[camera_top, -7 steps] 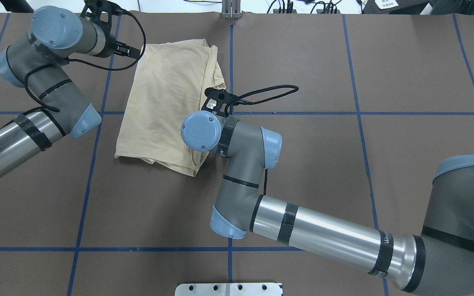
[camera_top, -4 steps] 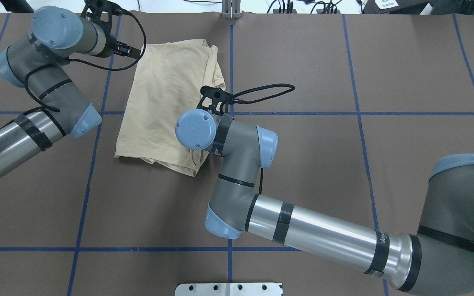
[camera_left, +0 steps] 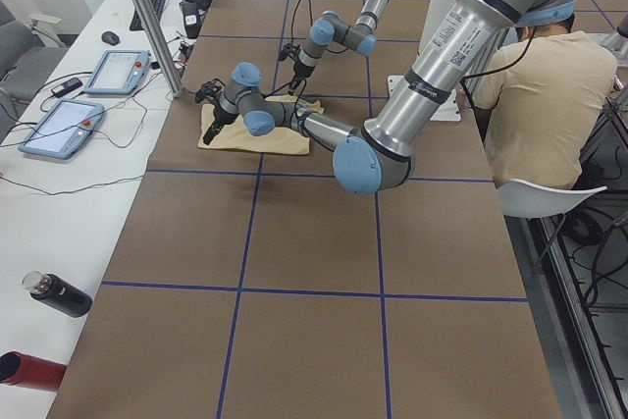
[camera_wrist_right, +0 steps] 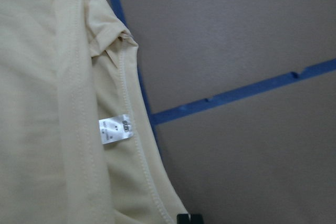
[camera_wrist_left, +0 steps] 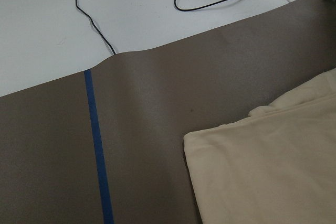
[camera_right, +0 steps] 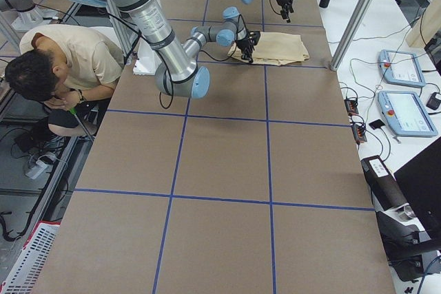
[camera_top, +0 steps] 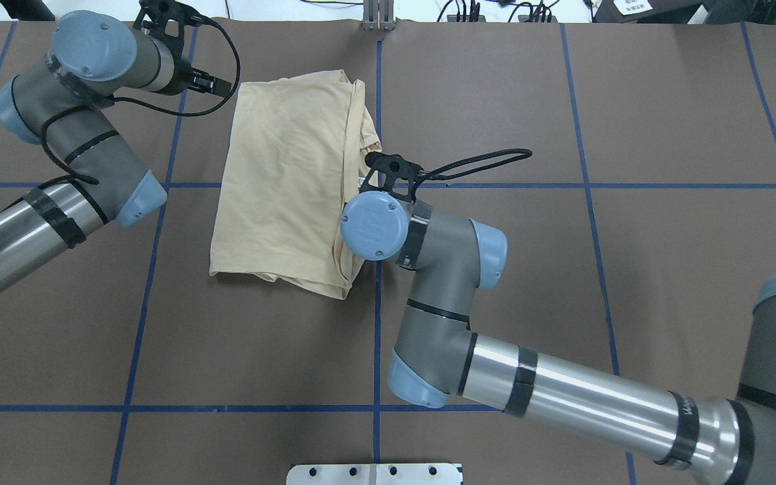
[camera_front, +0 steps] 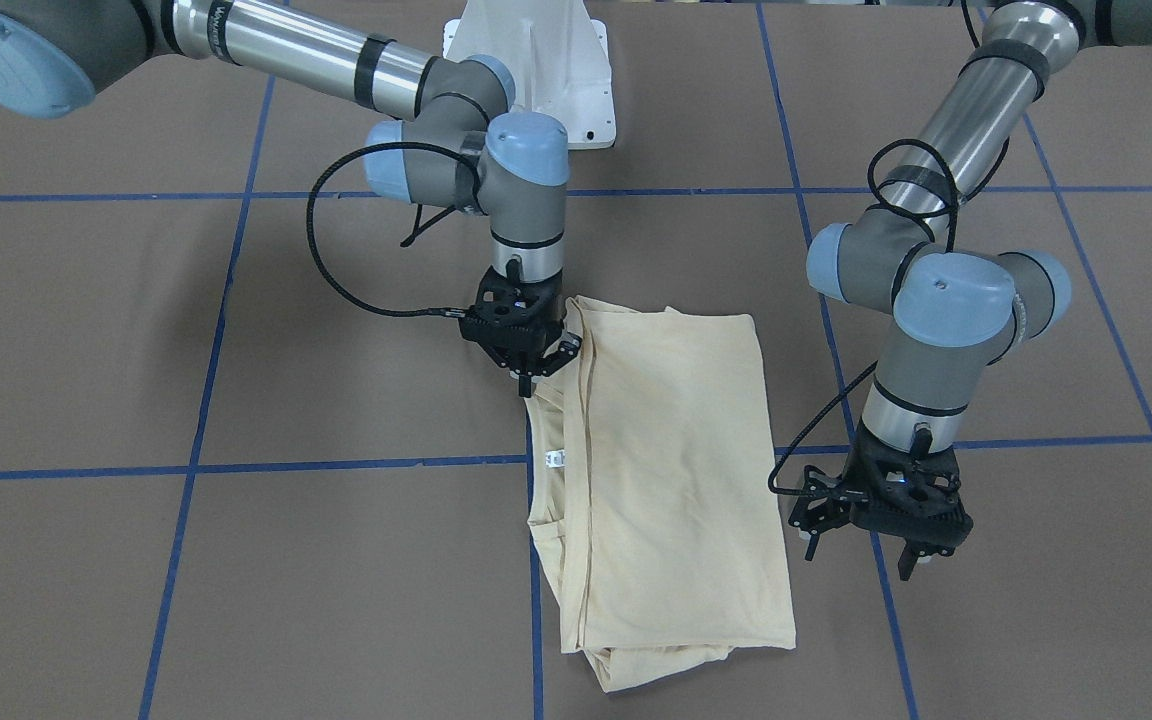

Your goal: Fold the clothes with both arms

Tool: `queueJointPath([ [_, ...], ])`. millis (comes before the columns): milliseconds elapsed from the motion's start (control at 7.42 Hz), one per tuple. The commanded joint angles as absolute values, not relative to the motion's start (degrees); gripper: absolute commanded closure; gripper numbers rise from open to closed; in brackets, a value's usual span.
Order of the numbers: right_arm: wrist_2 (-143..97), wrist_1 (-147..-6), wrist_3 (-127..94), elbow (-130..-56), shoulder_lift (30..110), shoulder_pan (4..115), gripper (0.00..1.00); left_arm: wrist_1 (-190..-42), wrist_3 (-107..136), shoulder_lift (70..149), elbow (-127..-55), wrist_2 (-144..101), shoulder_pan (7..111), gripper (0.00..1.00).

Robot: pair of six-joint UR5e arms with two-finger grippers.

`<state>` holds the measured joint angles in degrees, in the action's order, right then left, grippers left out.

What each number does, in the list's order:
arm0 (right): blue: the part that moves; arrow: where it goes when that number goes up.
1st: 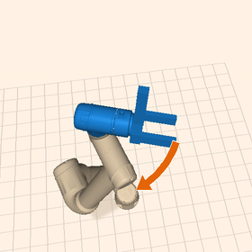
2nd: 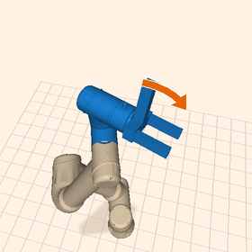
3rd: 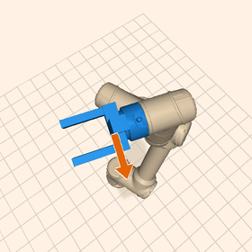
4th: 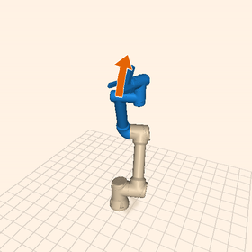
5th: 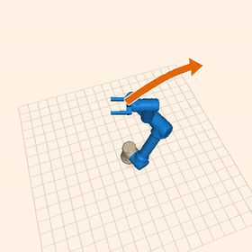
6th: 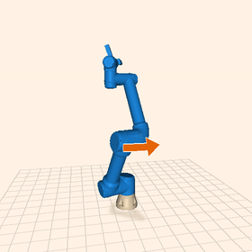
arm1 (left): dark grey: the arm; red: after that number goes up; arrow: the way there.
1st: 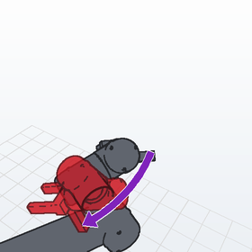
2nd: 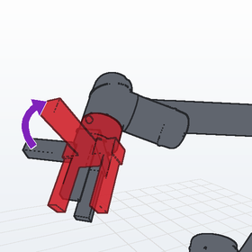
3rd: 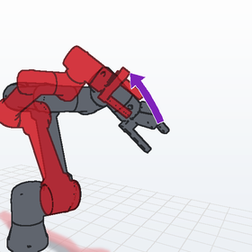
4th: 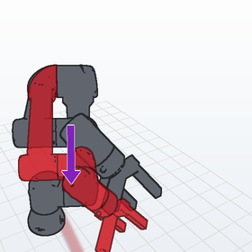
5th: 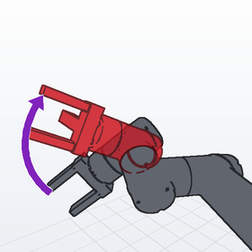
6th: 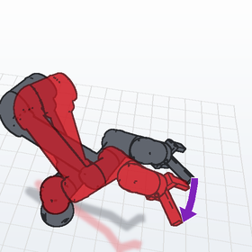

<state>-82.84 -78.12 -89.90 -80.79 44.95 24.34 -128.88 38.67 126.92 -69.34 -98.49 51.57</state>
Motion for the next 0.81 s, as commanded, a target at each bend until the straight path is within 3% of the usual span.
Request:
queueJointPath([
  [0,-83.0,-79.1,-88.5,-93.2,56.0,23.5,1.0,-128.9,38.7,126.9,-69.3,-98.5,51.5,0.0],
  [270,-81.9,-79.1,-88.5,-94.1,56.8,21.6,1.0,-128.9,38.7,126.9,-69.3,-98.5,51.5,0.0],
  [404,-81.8,-79.1,-88.5,-94.0,56.7,21.2,0.23,-128.9,38.7,126.9,-69.3,-98.5,51.5,0.0],
  [539,-81.2,-79.1,-88.4,-94.0,56.2,20.9,0.0,-128.9,38.7,126.9,-69.4,-98.5,51.5,0.0],
  [674,-81.6,-79.4,-86.2,-93.7,54.9,21.6,0.0,-128.9,38.7,126.9,-69.7,-98.5,51.5,0.0],
])
